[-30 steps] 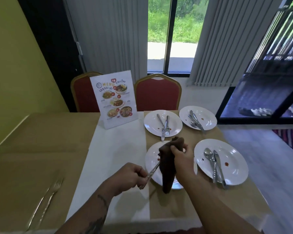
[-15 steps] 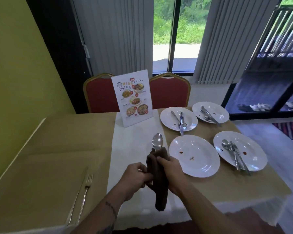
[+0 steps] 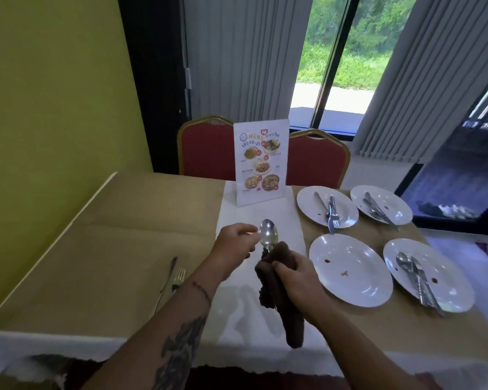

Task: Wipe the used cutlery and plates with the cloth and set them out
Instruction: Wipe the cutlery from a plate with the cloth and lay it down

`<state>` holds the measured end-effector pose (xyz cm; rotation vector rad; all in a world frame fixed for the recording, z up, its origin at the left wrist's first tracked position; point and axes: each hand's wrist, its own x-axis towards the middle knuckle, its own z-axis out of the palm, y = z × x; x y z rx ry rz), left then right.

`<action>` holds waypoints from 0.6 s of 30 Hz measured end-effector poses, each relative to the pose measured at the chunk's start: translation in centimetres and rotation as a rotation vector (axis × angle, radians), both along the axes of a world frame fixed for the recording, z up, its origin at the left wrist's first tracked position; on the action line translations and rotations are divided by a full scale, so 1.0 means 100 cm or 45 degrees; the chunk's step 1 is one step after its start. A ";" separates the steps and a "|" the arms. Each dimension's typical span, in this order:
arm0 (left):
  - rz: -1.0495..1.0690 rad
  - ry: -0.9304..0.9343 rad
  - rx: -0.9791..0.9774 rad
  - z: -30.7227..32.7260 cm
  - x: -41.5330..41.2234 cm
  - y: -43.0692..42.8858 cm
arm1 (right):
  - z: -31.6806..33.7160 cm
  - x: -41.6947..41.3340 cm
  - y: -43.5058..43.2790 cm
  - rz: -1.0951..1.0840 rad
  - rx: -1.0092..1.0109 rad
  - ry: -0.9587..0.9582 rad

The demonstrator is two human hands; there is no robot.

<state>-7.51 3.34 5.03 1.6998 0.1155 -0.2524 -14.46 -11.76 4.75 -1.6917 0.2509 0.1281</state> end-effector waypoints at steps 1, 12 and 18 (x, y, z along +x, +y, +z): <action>0.015 -0.045 0.059 0.001 0.001 -0.001 | -0.002 -0.001 0.003 0.019 -0.015 -0.013; 0.152 -0.149 0.149 -0.002 0.004 -0.008 | 0.004 0.004 0.001 0.179 -0.006 0.079; 0.452 -0.029 0.073 -0.010 0.017 0.038 | -0.021 0.010 0.021 0.388 -0.268 0.079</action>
